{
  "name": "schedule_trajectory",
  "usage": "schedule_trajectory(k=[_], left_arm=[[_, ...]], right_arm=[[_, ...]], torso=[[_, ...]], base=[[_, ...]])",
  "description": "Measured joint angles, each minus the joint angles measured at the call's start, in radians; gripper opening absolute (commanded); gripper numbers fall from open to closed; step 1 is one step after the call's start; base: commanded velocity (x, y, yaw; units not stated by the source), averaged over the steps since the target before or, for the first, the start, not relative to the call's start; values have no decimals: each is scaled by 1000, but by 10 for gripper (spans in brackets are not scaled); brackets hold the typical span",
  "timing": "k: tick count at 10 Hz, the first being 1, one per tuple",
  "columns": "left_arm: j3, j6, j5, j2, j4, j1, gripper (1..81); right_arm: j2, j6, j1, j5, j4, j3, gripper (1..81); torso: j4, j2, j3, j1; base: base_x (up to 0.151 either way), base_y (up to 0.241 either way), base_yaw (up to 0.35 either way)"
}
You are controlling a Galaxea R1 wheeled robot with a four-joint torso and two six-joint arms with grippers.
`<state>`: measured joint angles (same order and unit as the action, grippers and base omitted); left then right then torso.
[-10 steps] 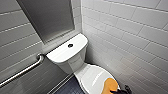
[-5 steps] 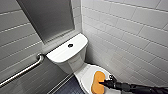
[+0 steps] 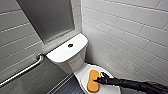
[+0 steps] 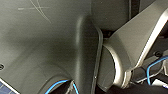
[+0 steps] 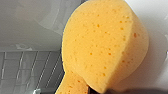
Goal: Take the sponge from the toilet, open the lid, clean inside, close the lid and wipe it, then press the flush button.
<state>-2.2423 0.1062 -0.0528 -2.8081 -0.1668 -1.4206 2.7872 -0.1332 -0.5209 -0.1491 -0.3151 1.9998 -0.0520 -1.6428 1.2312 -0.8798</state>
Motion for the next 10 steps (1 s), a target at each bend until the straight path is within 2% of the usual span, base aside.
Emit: schedule_trajectory(k=[3,6,10], left_arm=[[0,0,0,0,0,0,811],[0,0,0,0,0,0,811],[0,0,0,0,0,0,811]], right_arm=[[128,-2,36,-36,9,130,10],[147,-3,-14,-53,18,185,10],[144,-3,-74,23,15,217,10]], torso=[[0,0,0,0],[0,0,0,0],[0,0,0,0]], base=[[0,0,0],[0,0,0],[0,0,0]])
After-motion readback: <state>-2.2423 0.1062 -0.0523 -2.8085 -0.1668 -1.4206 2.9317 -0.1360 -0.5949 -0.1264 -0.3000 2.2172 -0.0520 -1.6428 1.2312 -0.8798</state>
